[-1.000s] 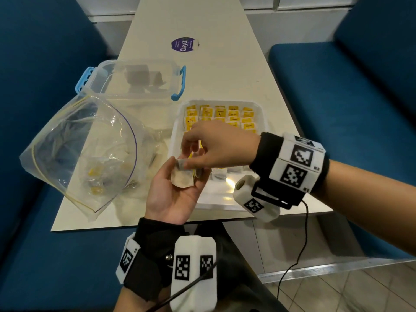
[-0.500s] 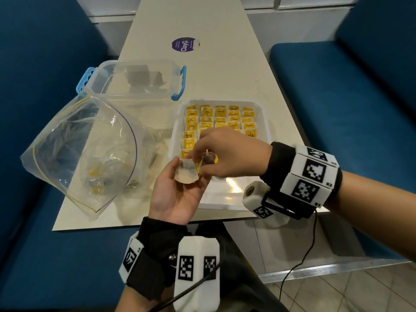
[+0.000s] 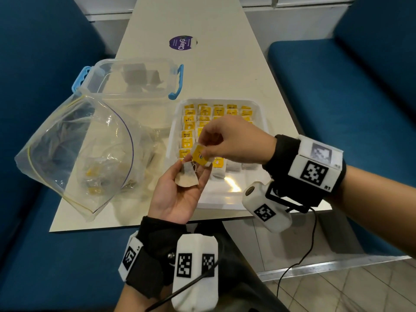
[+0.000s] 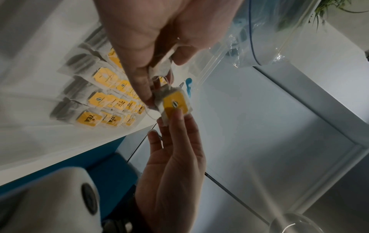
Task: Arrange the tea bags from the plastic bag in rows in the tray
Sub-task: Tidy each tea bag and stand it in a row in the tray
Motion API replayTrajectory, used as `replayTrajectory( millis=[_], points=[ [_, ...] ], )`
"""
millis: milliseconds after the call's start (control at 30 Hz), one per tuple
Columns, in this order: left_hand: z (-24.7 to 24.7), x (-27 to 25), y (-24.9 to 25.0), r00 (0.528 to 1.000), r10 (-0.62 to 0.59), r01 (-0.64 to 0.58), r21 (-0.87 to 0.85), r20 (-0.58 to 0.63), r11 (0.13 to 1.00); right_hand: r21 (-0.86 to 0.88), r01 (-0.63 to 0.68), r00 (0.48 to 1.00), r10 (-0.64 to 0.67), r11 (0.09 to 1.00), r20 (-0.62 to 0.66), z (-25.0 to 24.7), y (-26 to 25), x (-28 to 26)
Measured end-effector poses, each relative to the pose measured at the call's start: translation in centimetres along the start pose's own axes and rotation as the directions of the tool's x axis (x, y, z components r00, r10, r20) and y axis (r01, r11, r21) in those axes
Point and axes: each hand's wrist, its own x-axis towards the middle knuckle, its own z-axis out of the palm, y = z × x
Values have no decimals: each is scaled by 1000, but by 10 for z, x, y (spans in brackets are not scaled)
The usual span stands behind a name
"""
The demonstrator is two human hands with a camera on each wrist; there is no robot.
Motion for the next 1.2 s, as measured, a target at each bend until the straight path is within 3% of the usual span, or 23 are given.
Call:
replayTrajectory(
  millis=[200,300,467,667,933,1100,1200],
  points=[
    [-1,1,0,999,-30,30,-21,-31,999,4,-19,998,19,1000,-58,-12,4,-4],
    [-4,1,0,999,-29,29,-14,-20,999,-83,-43,996,37,996,-76,-22,12,-4],
    [-6,1,3,1000,-3,3,1,-18,1000,-318,-139,982,172,938,78,-20,36,6],
    [-7,1,6,1000,8,-8,-7,-17,1000,-462,-155,883,333,873,332,1,59,25],
    [-8,3,6,1000,23,-24,-9,-13,1000,-494,-167,811,403,853,423,19,69,45],
    [-9,3,9,999,30,-30,-8,-19,1000,-418,-258,854,408,871,324,25,80,50],
    [-10,2,11,999,32,-32,-10,-21,999,-408,-307,849,441,860,290,24,82,50]
  ],
)
